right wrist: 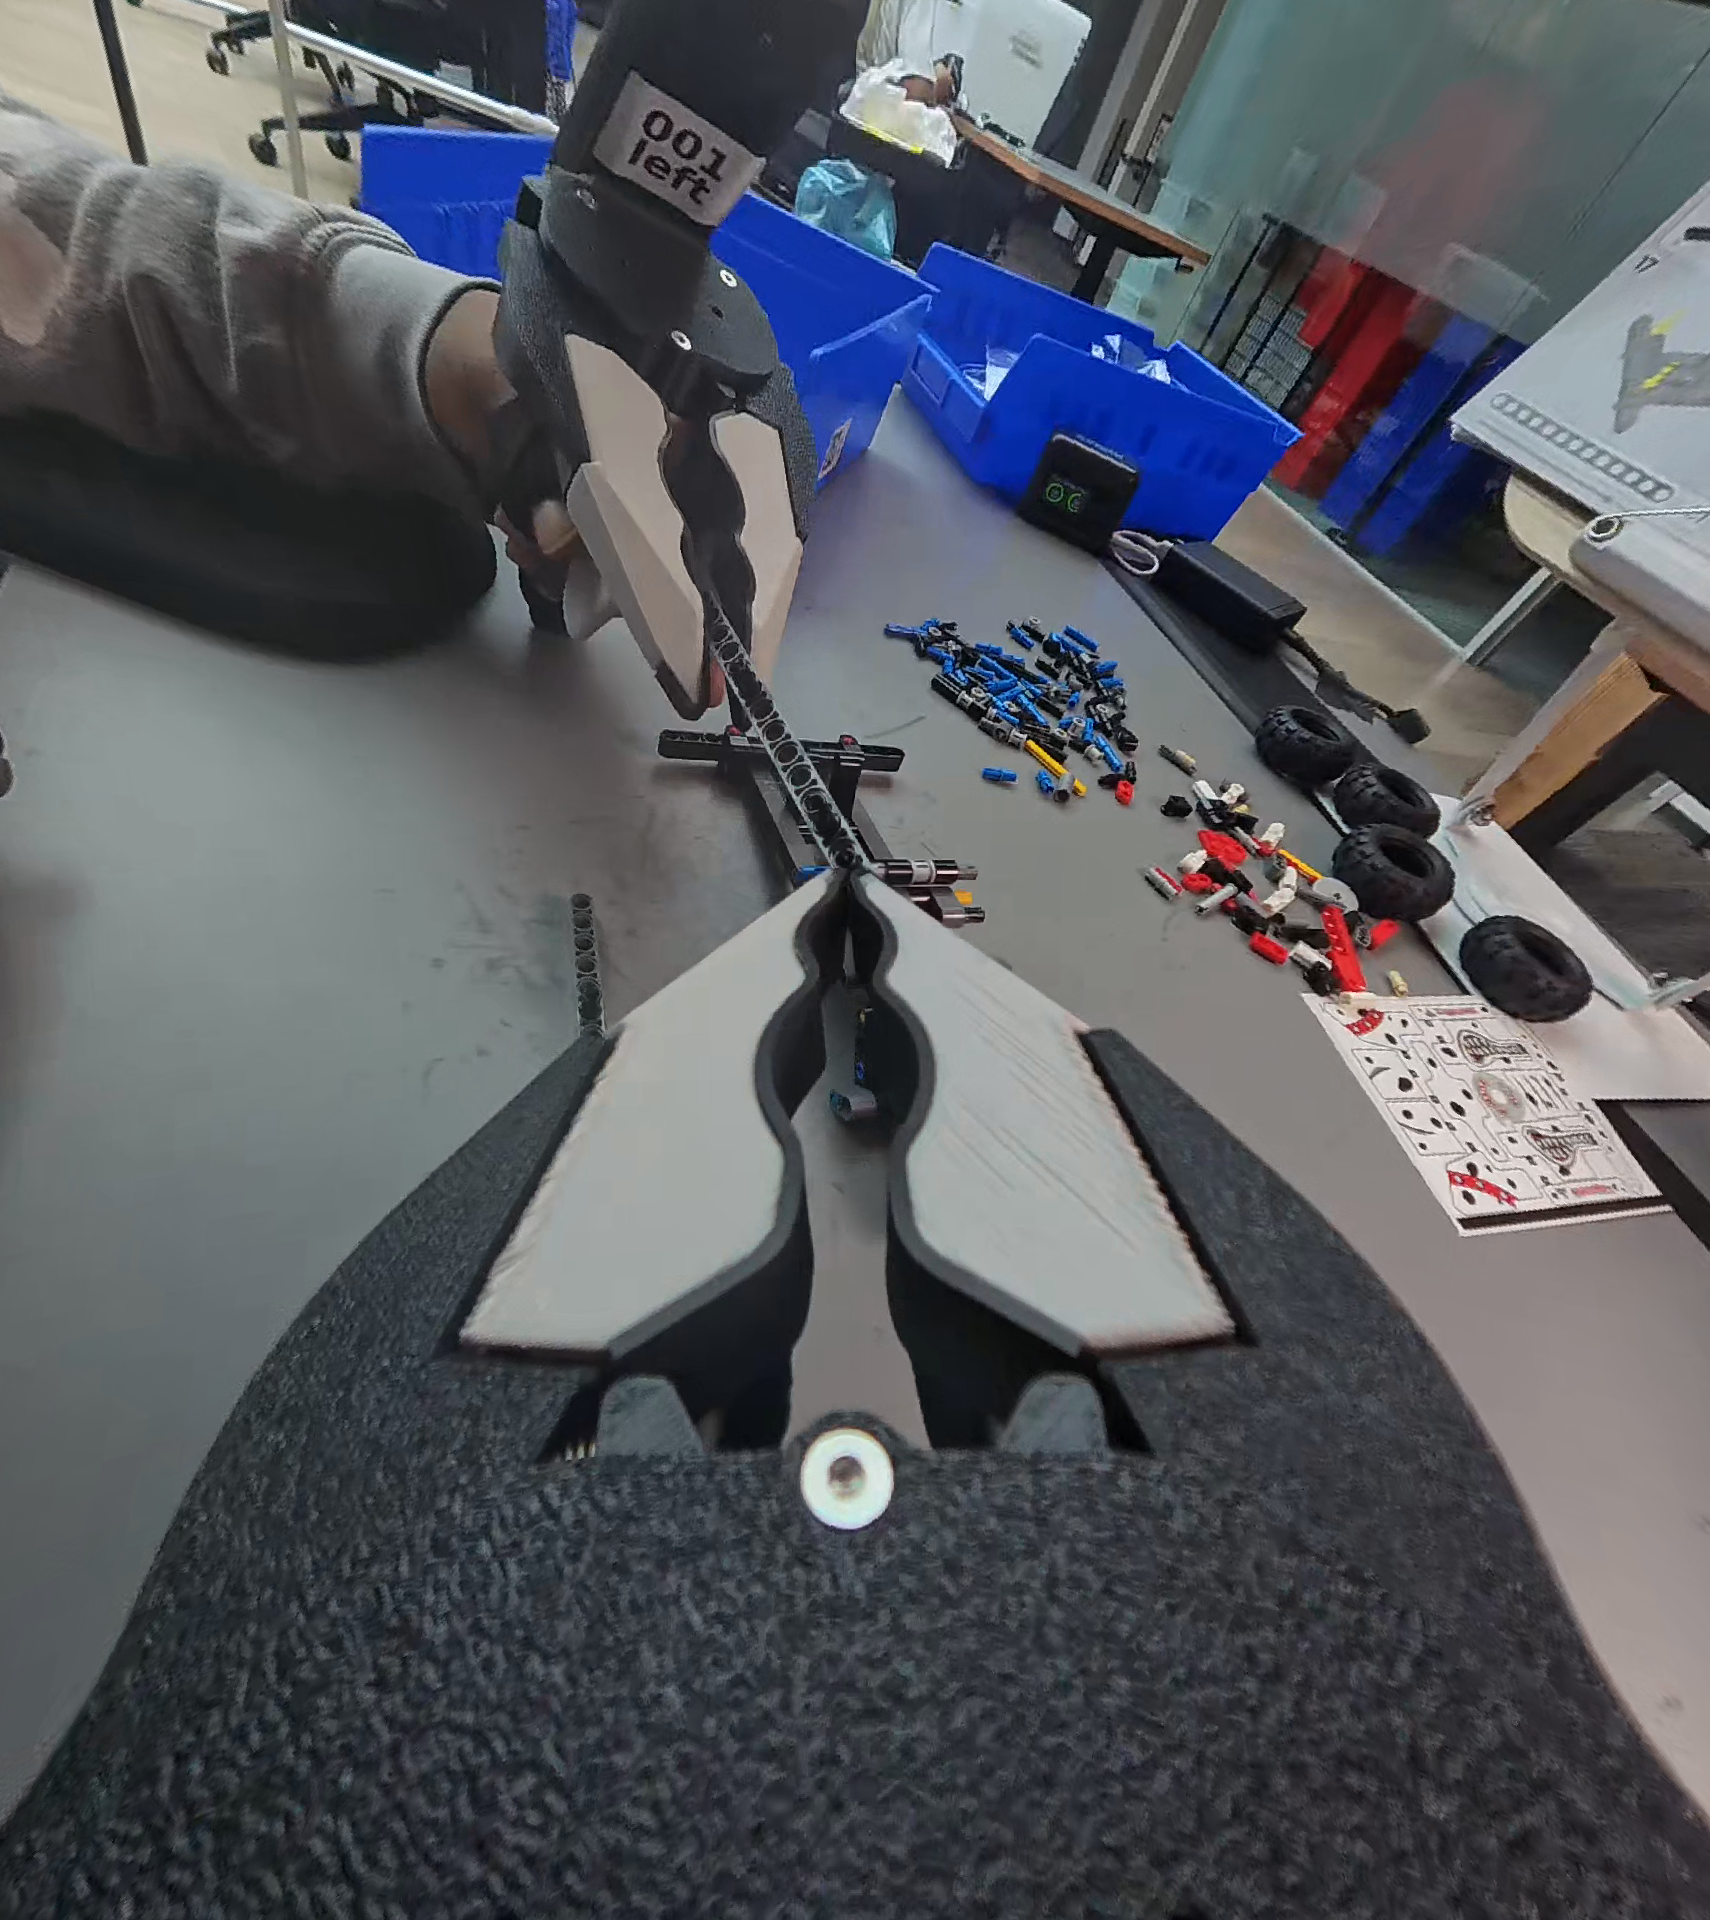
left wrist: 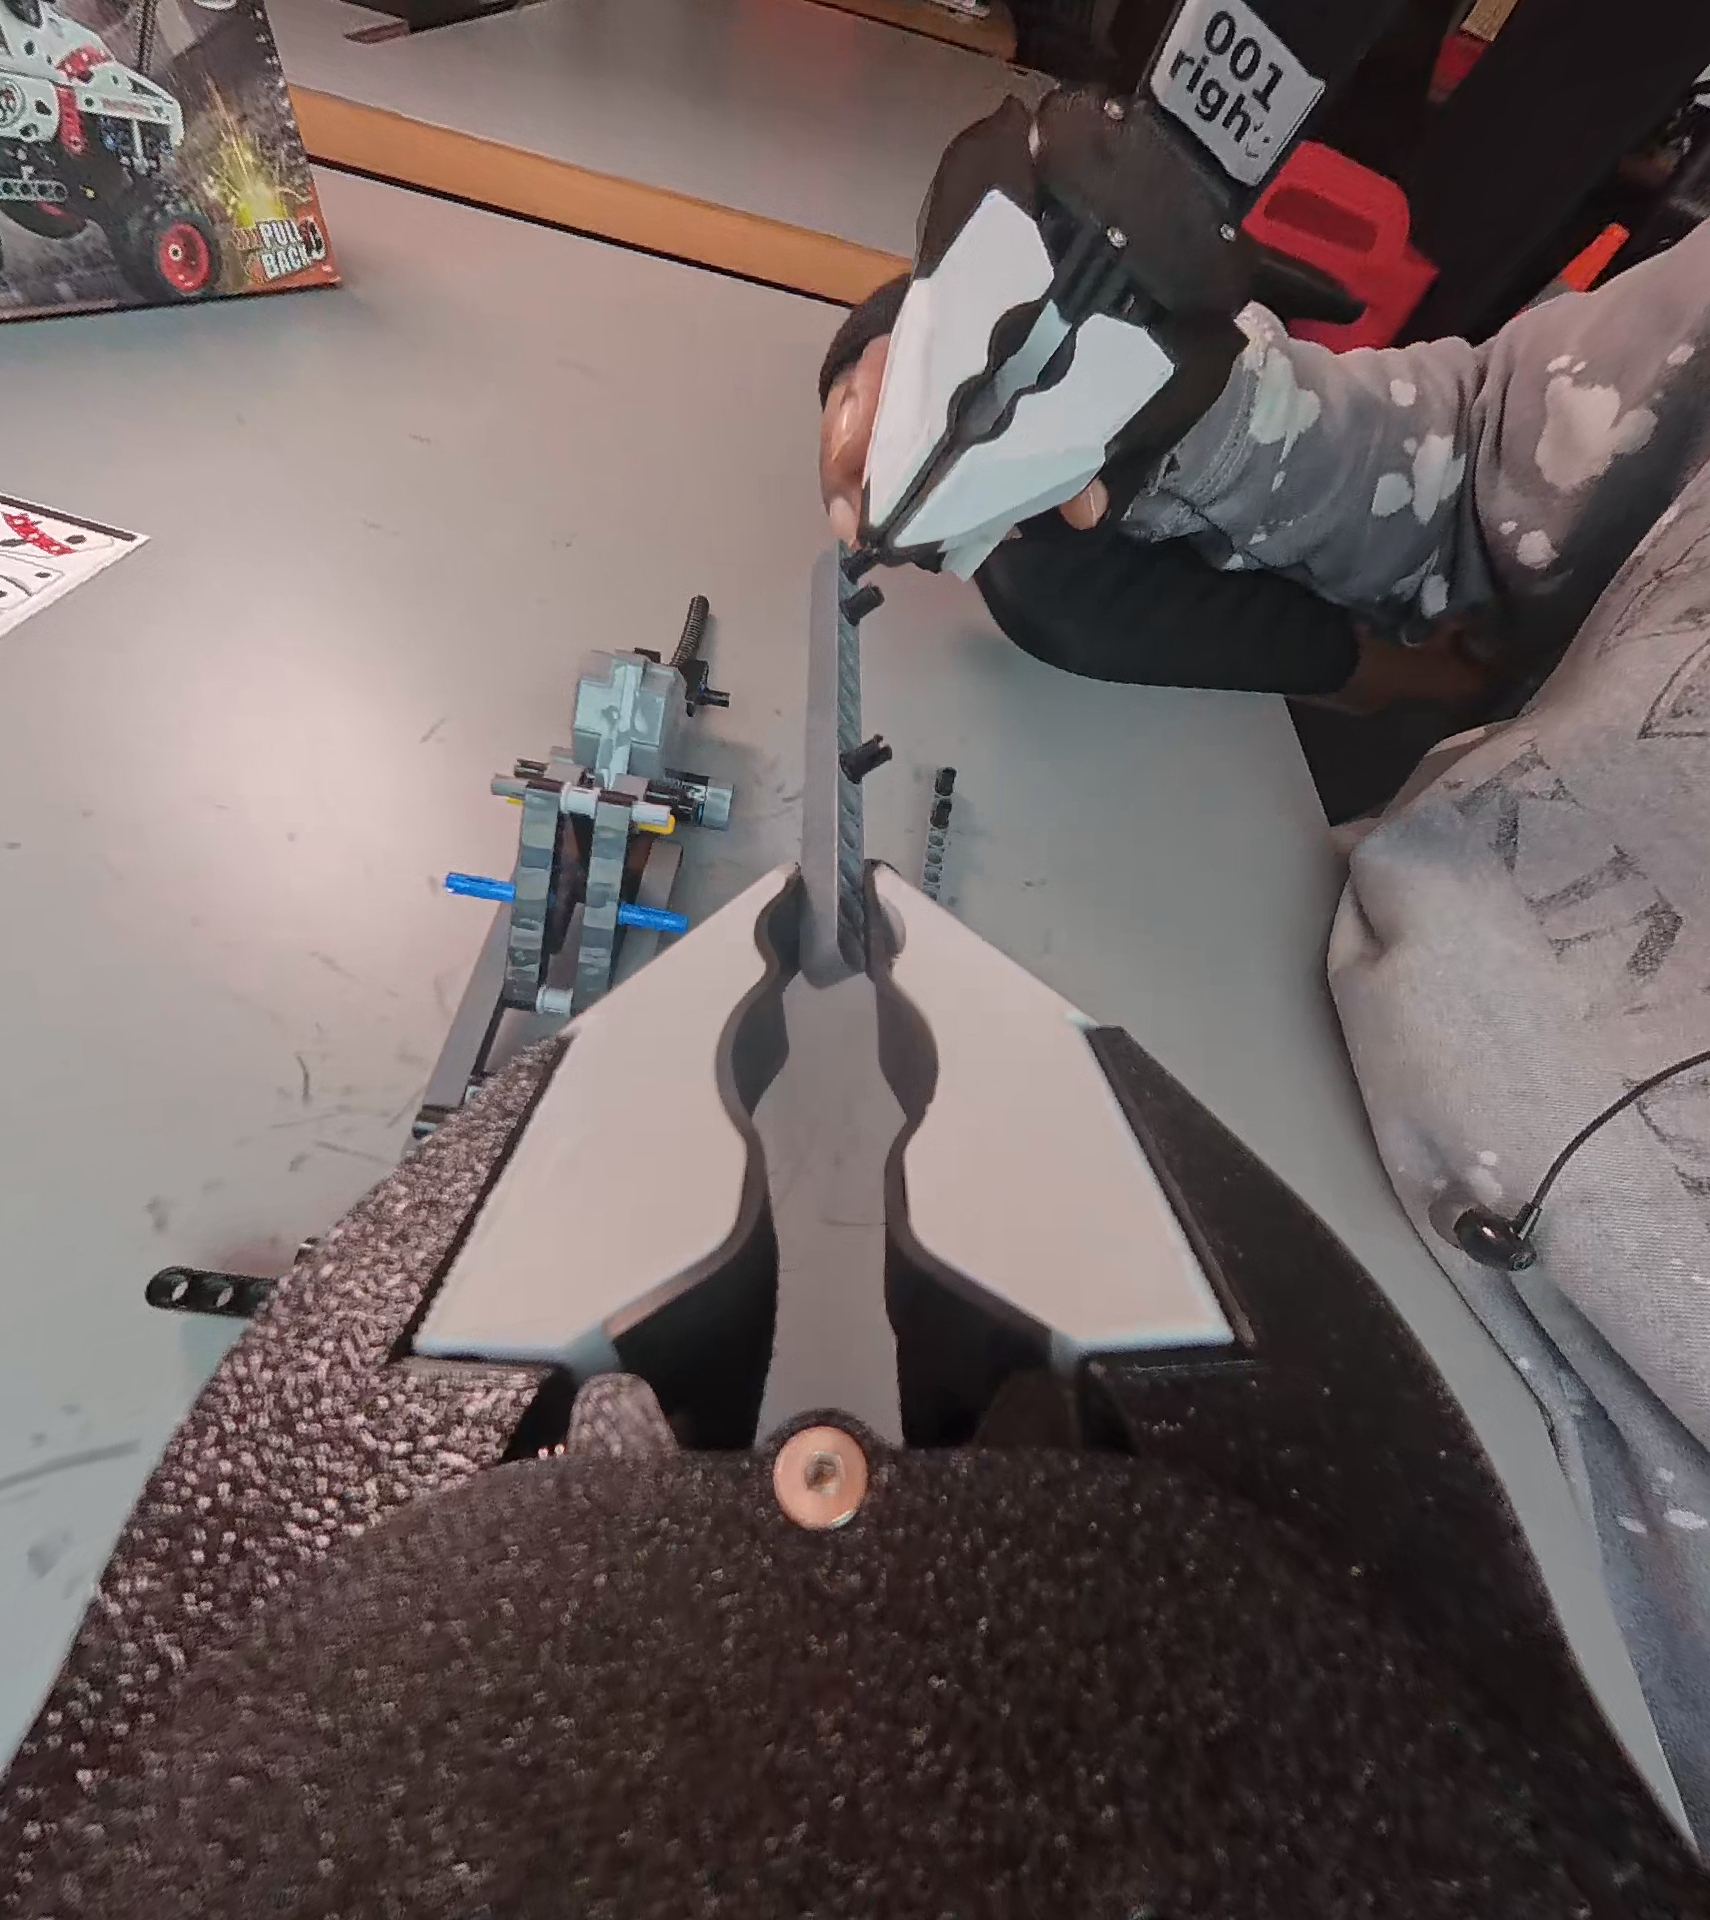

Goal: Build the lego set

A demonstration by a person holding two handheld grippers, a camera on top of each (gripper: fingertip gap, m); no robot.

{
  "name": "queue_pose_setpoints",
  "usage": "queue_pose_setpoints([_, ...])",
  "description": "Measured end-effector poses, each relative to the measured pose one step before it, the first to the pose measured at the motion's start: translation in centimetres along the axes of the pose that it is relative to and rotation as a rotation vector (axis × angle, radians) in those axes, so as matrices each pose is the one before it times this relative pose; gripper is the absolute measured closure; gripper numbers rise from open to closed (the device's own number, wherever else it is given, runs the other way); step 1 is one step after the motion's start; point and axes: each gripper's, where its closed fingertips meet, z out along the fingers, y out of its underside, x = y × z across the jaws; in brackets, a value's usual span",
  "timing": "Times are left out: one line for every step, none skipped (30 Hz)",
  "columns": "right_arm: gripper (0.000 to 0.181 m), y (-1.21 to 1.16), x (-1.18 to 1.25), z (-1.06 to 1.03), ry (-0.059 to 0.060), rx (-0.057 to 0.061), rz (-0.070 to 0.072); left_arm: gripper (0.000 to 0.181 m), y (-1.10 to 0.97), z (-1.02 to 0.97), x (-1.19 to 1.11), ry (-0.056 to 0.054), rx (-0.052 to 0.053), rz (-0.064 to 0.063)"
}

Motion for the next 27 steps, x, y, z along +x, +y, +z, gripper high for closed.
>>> queue_pose_setpoints([0.181, 0.341, -0.026, 0.087, -0.0106, -0.0102, 0.0110, 0.170, -0.049, 0.036, 0.020, 0.0023, 0.0017, -0.0019])
queue_pose_setpoints([0.181, 0.248, 0.021, 0.079, -0.0072, -0.0080, 0.0115, 0.170, 0.000, 0.029, 0.038, 0.0001, -0.0001, 0.0012])
queue_pose_setpoints([0.181, 0.010, 0.028, 0.038, -0.0019, 0.0031, 0.0034, 0.170, 0.019, 0.009, 0.006, -0.0024, -0.0012, 0.0011])
queue_pose_setpoints([0.181, -0.181, -0.042, -0.012, -0.0037, 0.0091, -0.0016, 0.170, 0.025, -0.001, -0.019, -0.0022, -0.0010, 0.0000])
queue_pose_setpoints([0.181, -0.291, -0.151, -0.040, -0.0074, 0.0125, -0.0035, 0.170, 0.007, -0.017, -0.004, -0.0014, 0.0001, -0.0008])
queue_pose_setpoints([0.181, -0.320, -0.180, -0.033, -0.0084, 0.0133, -0.0039, 0.170, 0.008, -0.028, -0.046, -0.0031, 0.0001, -0.0009])
queue_pose_setpoints([0.181, -0.233, -0.146, 0.006, -0.0052, 0.0087, -0.0019, 0.170, 0.012, -0.016, -0.029, -0.0026, -0.0005, -0.0007])
queue_pose_setpoints([0.181, -0.048, -0.048, 0.060, 0.0010, -0.0009, -0.0002, 0.170, 0.010, -0.011, -0.006, 0.0003, 0.0002, -0.0005])
queue_pose_setpoints([0.181, 0.113, 0.054, 0.072, 0.0061, -0.0077, -0.0020, 0.170, -0.011, -0.001, 0.018, 0.0015, 0.0009, -0.0005])
queue_pose_setpoints([0.181, 0.141, 0.040, 0.077, 0.0048, -0.0057, -0.0029, 0.170, -0.006, -0.001, 0.000, 0.0007, 0.0003, -0.0007])
queue_pose_setpoints([0.181, 0.125, 0.009, 0.062, 0.0018, -0.0038, 0.0018, 0.170, 0.004, -0.013, -0.021, -0.0005, -0.0003, -0.0008])
queue_pose_setpoints([0.181, 0.107, -0.018, 0.042, -0.0013, -0.0049, 0.0027, 0.170, 0.004, -0.006, -0.024, -0.0009, -0.0004, -0.0003])
queue_pose_setpoints([0.181, 0.002, -0.027, 0.007, -0.0012, -0.0007, -0.0008, 0.170, 0.029, -0.013, -0.028, -0.0013, -0.0013, 0.0003])
queue_pose_setpoints([0.181, -0.124, -0.008, -0.010, 0.0019, 0.0036, -0.0028, 0.170, 0.021, -0.011, -0.037, -0.0024, -0.0015, 0.0005])
queue_pose_setpoints([0.181, -0.185, -0.073, -0.001, -0.0014, 0.0045, -0.0020, 0.170, 0.018, 0.006, -0.057, -0.0044, -0.0007, -0.0001])
queue_pose_setpoints([0.181, -0.167, -0.096, 0.034, -0.0014, 0.0007, -0.0016, 0.170, 0.038, 0.009, -0.097, -0.0064, -0.0028, 0.0001])
queue_pose_setpoints([0.181, -0.066, -0.046, 0.101, 0.0051, -0.0070, -0.0066, 0.170, 0.061, 0.033, -0.092, -0.0075, -0.0044, 0.0005])
queue_pose_setpoints([0.181, 0.011, -0.011, 0.138, 0.0112, -0.0111, -0.0129, 0.170, 0.039, 0.043, -0.102, -0.0080, -0.0039, -0.0011])
queue_pose_setpoints([0.181, 0.064, 0.058, 0.175, 0.0168, -0.0154, -0.0119, 0.170, 0.035, 0.044, -0.122, -0.0094, -0.0041, -0.0041])
queue_pose_setpoints([0.181, 0.180, 0.165, 0.205, 0.0234, -0.0224, -0.0069, 0.170, 0.019, 0.044, -0.143, -0.0107, -0.0039, -0.0063])
queue_pose_setpoints([0.181, 0.245, 0.214, 0.187, 0.0260, -0.0269, -0.0103, 0.170, -0.001, 0.031, -0.137, -0.0090, -0.0023, -0.0081])
queue_pose_setpoints([0.181, 0.165, 0.146, 0.151, 0.0249, -0.0209, -0.0211, 0.170, -0.033, 0.011, -0.107, -0.0072, -0.0009, -0.0110])
queue_pose_setpoints([0.181, 0.092, 0.043, 0.111, 0.0235, -0.0171, -0.0283, 0.170, -0.048, 0.003, -0.126, -0.0078, 0.0002, -0.0132])
queue_pose_setpoints([0.181, 0.005, -0.039, 0.105, 0.0193, -0.0128, -0.0244, 0.170, -0.075, -0.009, -0.087, -0.0052, 0.0019, -0.0140])
queue_pose_setpoints([0.181, 0.039, 0.040, 0.131, 0.0219, -0.0152, -0.0156, 0.170, -0.091, -0.014, -0.022, 0.0000, 0.0032, -0.0147])
queue_pose_setpoints([0.181, 0.110, 0.108, 0.147, 0.0262, -0.0195, -0.0178, 0.170, -0.083, -0.004, 0.022, 0.0026, 0.0029, -0.0150])
queue_pose_setpoints([0.181, 0.046, 0.103, 0.133, 0.0258, -0.0121, -0.0202, 0.170, -0.053, 0.013, 0.044, 0.0035, 0.0019, -0.0131])
